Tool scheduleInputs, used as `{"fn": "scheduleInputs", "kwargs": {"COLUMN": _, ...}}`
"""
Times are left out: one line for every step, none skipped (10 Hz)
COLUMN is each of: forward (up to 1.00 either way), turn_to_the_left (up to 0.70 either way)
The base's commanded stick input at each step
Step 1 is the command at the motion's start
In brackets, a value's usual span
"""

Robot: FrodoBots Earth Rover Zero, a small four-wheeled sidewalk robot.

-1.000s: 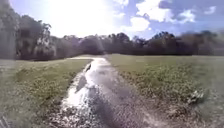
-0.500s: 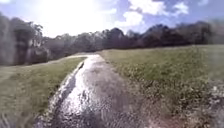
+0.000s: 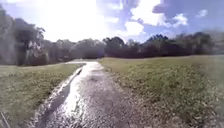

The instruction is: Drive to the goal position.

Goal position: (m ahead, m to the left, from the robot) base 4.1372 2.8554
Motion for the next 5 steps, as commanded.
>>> {"fn": "scheduleInputs", "kwargs": {"forward": 0.0, "turn_to_the_left": 0.25}}
{"fn": "scheduleInputs", "kwargs": {"forward": 0.0, "turn_to_the_left": 0.0}}
{"fn": "scheduleInputs", "kwargs": {"forward": 0.0, "turn_to_the_left": 0.0}}
{"fn": "scheduleInputs", "kwargs": {"forward": 0.0, "turn_to_the_left": 0.0}}
{"fn": "scheduleInputs", "kwargs": {"forward": 0.0, "turn_to_the_left": 0.0}}
